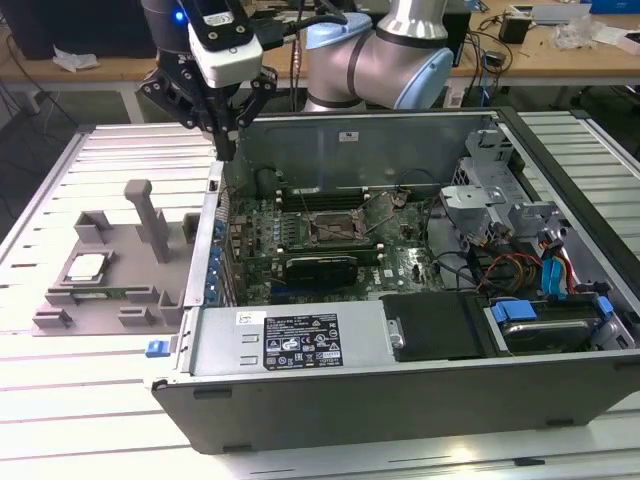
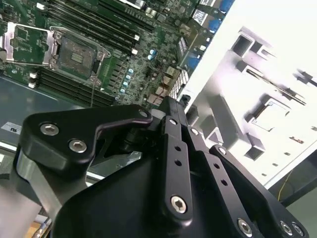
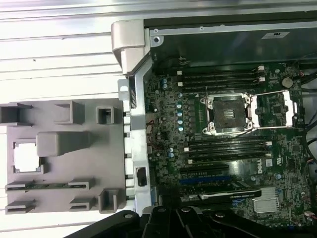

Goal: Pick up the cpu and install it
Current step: 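Reach for the cpu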

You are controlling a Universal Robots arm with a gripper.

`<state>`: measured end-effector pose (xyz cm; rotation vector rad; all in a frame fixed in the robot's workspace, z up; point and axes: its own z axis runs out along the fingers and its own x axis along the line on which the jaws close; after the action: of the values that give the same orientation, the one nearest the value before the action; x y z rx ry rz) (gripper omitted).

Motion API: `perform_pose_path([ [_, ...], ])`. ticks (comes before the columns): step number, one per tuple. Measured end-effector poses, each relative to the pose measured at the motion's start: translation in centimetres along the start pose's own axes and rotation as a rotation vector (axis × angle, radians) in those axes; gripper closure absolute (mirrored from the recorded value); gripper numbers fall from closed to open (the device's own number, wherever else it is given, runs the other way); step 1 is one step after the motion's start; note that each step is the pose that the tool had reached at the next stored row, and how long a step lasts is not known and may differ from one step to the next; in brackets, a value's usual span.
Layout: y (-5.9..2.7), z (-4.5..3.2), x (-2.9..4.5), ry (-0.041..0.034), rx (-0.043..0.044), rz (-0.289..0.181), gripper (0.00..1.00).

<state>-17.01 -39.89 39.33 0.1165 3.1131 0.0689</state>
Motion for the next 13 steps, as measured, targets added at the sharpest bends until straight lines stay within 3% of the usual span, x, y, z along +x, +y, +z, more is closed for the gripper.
perform_pose_path([
  [6, -0.20, -0.07, 2.78, -0.0016, -0.0002, 0.000, 0.89],
  [9, -0.26, -0.09, 3.47, -0.0021, -0.0002, 0.000, 0.89],
  [12, -0.38, -0.14, 5.09, -0.0029, -0.0002, 0.000, 0.89],
  [13, -0.39, -0.14, 5.23, -0.0029, -0.0002, 0.000, 0.89],
])
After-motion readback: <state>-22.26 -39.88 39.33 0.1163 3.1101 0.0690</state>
